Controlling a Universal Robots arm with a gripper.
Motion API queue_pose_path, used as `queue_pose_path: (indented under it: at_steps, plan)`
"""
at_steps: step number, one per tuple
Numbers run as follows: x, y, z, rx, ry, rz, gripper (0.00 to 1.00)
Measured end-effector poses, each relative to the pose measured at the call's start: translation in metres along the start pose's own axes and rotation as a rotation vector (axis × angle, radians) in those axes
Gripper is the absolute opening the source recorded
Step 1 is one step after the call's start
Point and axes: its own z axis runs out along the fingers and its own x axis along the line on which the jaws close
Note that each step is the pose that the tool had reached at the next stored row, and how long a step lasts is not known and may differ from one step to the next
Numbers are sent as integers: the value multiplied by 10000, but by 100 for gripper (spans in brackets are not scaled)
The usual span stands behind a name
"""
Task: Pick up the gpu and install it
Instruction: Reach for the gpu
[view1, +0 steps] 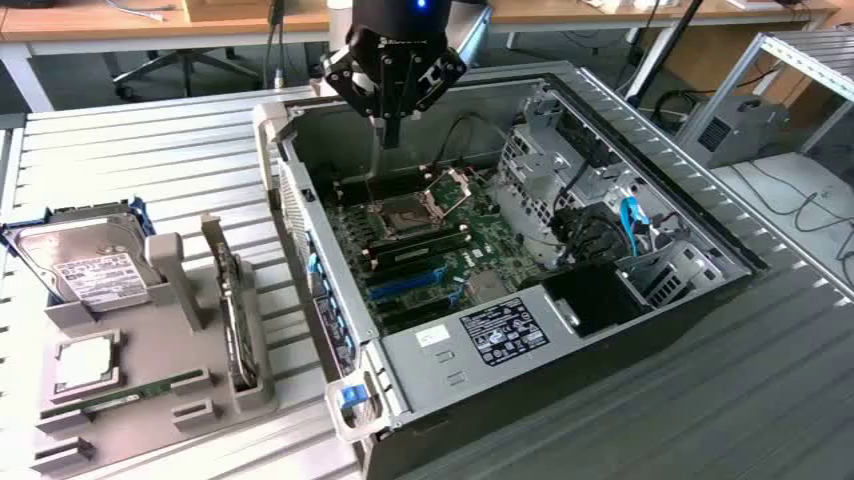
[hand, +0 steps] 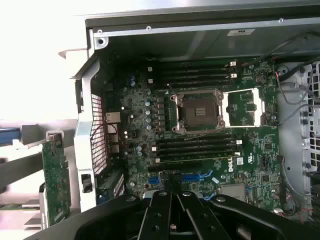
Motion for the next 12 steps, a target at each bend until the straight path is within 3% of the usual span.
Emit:
queue_pose_path:
  at_steps: [12]
  plan:
    - [101, -7, -3, 0, 0, 0, 11]
